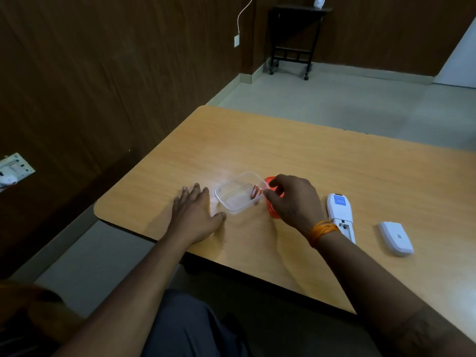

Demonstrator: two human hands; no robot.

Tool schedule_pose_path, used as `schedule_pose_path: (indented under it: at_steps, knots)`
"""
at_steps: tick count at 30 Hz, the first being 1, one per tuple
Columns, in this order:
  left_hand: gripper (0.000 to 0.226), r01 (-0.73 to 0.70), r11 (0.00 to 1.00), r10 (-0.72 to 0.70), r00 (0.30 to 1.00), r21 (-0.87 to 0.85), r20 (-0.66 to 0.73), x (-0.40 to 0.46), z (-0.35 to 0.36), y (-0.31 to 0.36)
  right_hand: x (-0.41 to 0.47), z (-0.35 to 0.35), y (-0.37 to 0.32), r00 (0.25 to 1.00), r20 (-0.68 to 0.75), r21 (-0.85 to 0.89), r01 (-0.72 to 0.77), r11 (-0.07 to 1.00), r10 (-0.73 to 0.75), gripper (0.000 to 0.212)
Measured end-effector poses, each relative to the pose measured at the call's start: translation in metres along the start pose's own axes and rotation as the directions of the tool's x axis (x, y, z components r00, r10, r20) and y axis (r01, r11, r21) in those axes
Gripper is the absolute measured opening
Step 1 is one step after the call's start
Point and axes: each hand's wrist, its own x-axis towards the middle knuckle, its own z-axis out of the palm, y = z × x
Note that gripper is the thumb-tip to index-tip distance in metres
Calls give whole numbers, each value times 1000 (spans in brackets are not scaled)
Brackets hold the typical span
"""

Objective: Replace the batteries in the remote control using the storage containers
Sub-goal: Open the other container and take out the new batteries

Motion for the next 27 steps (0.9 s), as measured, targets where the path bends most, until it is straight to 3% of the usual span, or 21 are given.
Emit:
schedule_pose_path:
  at_steps: [6, 15, 23, 27]
  knots:
    - [91, -21, 1000, 20, 1000, 14, 15, 1, -2, 0, 32, 10, -22, 987, 145, -196, 93, 976, -65, 35]
    - [93, -70, 998, 69, 995, 7, 66, 2, -4, 6, 56, 16, -52, 965, 261, -445, 134, 886, -15, 49]
    - [92, -105, 994, 103, 993, 22, 62, 0, -3, 5, 63, 30, -67, 964, 263, -400, 76, 913, 35, 17]
    - [93, -105, 994, 105, 993, 2, 62, -2, -5, 5, 59, 35, -67, 968, 242, -260, 7, 966, 59, 22]
